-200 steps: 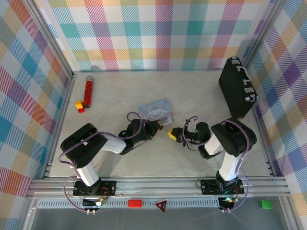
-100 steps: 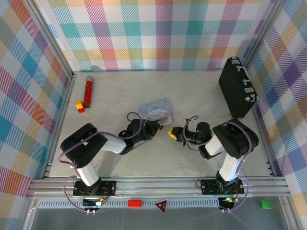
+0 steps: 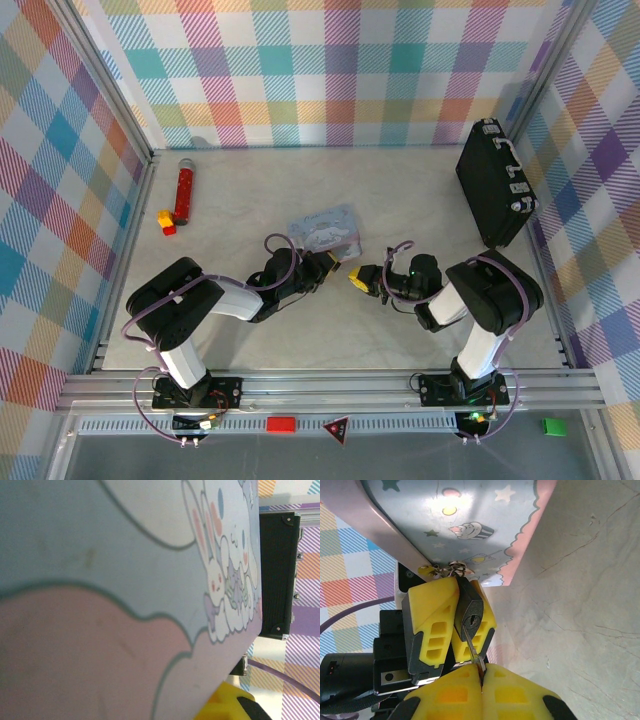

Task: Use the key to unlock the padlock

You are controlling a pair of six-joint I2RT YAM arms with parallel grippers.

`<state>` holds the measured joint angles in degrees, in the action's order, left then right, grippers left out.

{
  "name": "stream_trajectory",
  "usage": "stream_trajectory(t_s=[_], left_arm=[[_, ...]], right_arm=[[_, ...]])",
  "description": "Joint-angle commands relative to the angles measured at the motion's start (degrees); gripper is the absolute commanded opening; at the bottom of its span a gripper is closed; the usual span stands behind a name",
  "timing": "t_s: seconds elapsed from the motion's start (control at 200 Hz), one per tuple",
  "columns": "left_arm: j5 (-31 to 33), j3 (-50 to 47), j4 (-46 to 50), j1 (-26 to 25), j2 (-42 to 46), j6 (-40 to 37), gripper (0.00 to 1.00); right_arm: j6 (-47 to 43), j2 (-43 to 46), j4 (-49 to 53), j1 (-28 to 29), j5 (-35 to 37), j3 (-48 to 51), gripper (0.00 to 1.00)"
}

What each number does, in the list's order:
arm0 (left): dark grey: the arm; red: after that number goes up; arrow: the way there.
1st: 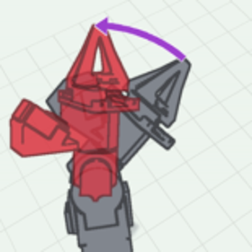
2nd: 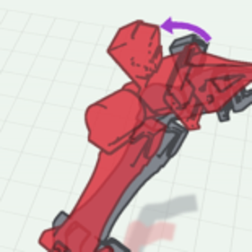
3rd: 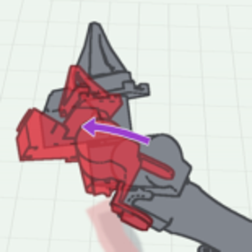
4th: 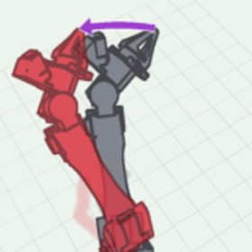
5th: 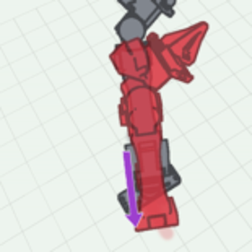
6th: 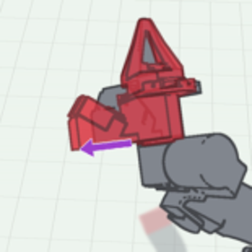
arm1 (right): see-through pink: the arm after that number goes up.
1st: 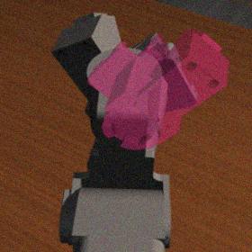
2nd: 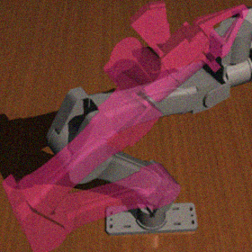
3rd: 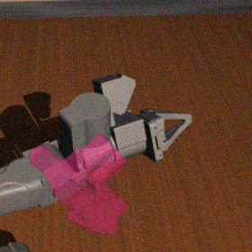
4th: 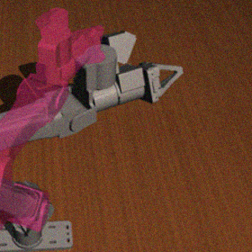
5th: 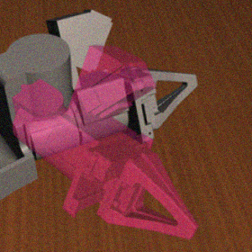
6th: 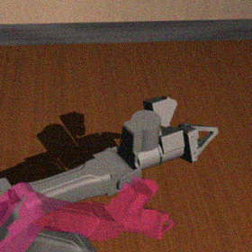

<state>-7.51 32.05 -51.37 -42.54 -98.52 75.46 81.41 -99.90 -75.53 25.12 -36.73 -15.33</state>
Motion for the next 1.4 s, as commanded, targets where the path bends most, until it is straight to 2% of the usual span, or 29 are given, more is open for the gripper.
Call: stream_trajectory(t_s=[0.0,1.395], left_arm=[[-1.37,0.55,-5.93,0.08,0.25,1.57,0.05],[-1.81,-0.5,-8.92,-0.14,-0.73,2.99,0.05]], right_arm=[[-1.69,1.12,-0.59,-0.25,-1.32,-0.48,0.0],[-4.58,3.68,5.48,-0.25,-1.02,-2.61,0.0]])
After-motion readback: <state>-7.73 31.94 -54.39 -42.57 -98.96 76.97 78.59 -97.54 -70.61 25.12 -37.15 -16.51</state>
